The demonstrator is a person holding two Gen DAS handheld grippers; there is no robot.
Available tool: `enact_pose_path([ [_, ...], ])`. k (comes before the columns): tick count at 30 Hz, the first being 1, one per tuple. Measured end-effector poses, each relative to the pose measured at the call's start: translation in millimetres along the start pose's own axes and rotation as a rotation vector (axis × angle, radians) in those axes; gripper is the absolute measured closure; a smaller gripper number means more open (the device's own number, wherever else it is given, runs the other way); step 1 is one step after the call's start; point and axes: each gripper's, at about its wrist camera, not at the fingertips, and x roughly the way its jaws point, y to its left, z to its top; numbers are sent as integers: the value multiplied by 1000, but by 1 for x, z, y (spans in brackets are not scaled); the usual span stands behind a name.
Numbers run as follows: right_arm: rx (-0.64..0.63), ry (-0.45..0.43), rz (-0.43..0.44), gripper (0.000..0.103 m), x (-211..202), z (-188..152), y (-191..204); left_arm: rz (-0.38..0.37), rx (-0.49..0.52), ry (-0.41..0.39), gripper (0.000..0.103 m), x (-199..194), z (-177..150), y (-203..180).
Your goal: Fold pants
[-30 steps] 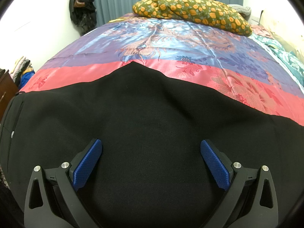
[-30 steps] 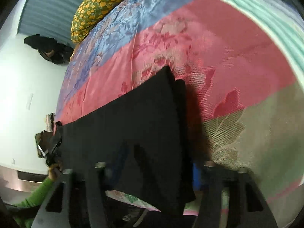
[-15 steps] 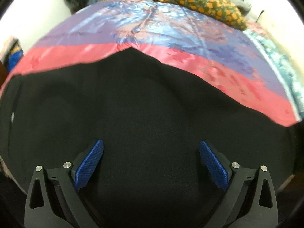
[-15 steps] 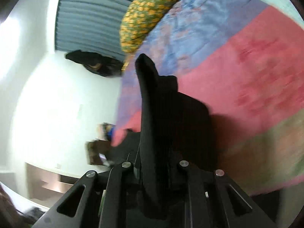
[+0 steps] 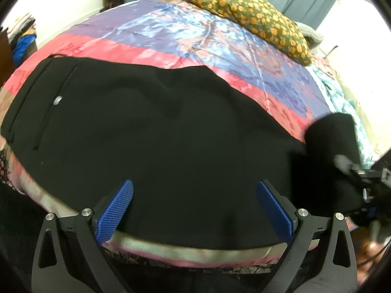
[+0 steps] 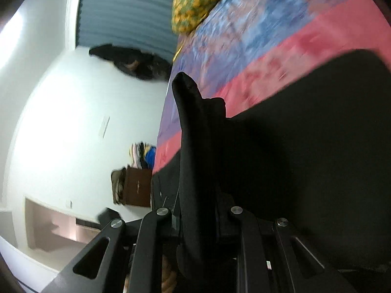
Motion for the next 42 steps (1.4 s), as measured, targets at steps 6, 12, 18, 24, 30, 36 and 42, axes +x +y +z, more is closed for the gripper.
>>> enact_pose_path([
  [6,-85,88,-28,20,60,-28,7,-63,-35,-12,2,-8,3,5],
  [12,-215,-73,-84,12,-30,-60,20,-150,45,-43,3,-28,1,-11],
  [18,-271,-173,-209,8,-84,-89,13,-91,301,48,52,3,-2,-69],
  [24,-365,-215,-263,8,-100,-96,22,5,325,140,100,43,-1,-82],
  [30,-339,-289,-339,8,-112,-72,11,31,275,103,101,31,4,-66],
  [36,-261,-186,-317,8,-81,-31,-24,47,313,112,85,37,-6,-73],
  [42,-168,-104,-323,14,-69,-24,-55,35,209,0,44,-7,8,-55],
])
